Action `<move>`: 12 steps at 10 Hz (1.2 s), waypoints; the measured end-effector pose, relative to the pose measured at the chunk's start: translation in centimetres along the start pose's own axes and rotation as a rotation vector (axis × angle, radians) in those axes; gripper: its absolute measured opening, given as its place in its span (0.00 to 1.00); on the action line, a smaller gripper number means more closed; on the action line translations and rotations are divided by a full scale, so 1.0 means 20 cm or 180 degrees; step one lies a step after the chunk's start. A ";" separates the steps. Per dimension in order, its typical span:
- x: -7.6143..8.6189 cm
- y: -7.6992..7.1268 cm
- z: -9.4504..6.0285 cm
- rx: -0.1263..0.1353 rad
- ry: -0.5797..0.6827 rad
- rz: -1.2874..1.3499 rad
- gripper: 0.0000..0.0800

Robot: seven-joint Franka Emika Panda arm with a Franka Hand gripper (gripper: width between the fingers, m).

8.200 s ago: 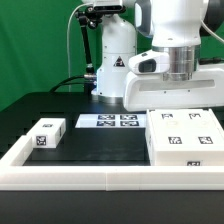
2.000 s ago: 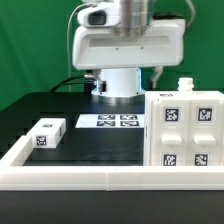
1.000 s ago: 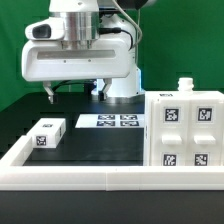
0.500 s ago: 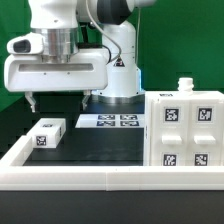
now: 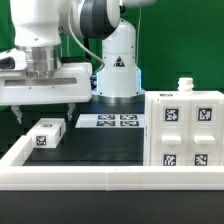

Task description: Assemble cabinet

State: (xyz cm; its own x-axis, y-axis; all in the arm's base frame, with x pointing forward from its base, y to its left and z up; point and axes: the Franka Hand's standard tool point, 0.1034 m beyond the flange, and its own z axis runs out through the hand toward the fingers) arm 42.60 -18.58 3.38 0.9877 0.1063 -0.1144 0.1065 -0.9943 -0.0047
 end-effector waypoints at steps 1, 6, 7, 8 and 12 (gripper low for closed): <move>0.00 0.00 0.01 0.0002 -0.0008 -0.0003 1.00; 0.00 -0.03 0.06 -0.0002 -0.0039 -0.0053 1.00; -0.01 -0.03 0.08 0.0002 -0.0059 -0.0069 1.00; -0.02 -0.03 0.10 0.0004 -0.0077 -0.0071 1.00; -0.02 -0.05 0.11 0.0004 -0.0089 -0.0096 0.85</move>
Offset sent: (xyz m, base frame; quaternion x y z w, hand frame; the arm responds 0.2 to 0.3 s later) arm 0.0012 0.0087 -0.0049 0.0083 -0.0011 0.0117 0.9999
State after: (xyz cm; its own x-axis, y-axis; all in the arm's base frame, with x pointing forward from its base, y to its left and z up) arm 41.91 -17.64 1.33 0.9805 0.1359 -0.1418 0.1359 -0.9907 -0.0100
